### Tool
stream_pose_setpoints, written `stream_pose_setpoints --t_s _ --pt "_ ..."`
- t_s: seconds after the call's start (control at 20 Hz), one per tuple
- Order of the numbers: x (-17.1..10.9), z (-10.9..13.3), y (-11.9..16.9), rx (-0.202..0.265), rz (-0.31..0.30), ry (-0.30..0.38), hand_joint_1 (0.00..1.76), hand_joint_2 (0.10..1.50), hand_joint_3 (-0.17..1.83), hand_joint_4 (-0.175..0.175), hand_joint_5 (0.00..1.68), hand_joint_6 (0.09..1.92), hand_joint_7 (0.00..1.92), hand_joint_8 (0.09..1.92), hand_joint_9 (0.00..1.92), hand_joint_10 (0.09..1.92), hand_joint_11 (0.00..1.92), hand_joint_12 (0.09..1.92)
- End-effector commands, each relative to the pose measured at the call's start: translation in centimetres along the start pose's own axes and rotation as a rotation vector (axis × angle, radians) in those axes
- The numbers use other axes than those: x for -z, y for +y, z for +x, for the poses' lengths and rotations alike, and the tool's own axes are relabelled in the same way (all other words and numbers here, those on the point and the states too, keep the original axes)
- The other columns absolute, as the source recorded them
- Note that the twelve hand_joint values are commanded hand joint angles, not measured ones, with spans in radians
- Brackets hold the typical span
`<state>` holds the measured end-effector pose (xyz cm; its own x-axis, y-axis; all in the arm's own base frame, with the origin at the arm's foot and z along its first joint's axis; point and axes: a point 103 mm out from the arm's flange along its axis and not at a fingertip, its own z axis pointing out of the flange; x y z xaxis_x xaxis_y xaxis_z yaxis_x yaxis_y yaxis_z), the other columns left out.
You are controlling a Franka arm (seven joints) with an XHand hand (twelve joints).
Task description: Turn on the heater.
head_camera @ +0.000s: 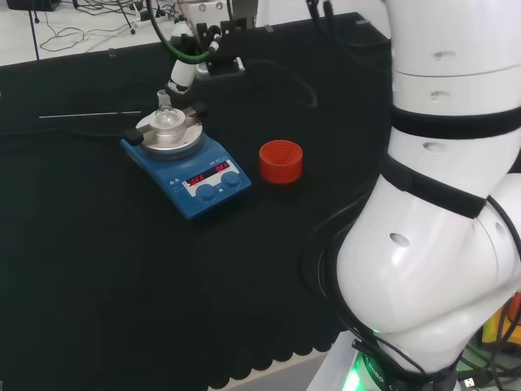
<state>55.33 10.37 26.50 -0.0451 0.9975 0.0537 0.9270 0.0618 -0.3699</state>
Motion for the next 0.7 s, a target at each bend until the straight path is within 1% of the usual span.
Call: stream_pose_setpoints --t_s 0.05,0.25,0.45,0.6,0.7 --pt "1.0 -2.1 -4.2 -0.021 -0.052 0.037 0.93 0.53 0.66 -0.045 0.32 0.09 0.0 0.55 0.2 0.77 0.04 1.48" --pt "0.4 -2.5 -6.5 -0.034 -0.049 0.04 0.92 0.54 0.65 -0.047 0.33 0.09 0.01 0.64 0.24 0.77 0.06 1.47" --pt "-0.1 -2.9 -9.0 -0.047 -0.045 0.043 0.92 0.54 0.66 -0.05 0.33 0.09 0.06 0.7 0.32 0.76 0.11 1.46" --pt "-0.6 -3.1 -10.6 -0.053 -0.042 0.042 0.93 0.55 0.66 -0.055 0.34 0.09 0.18 0.76 0.4 0.75 0.18 1.44" --pt "-1.0 -3.2 -11.5 -0.057 -0.031 0.044 0.93 0.55 0.68 -0.061 0.34 0.09 0.29 0.78 0.5 0.74 0.25 1.41"
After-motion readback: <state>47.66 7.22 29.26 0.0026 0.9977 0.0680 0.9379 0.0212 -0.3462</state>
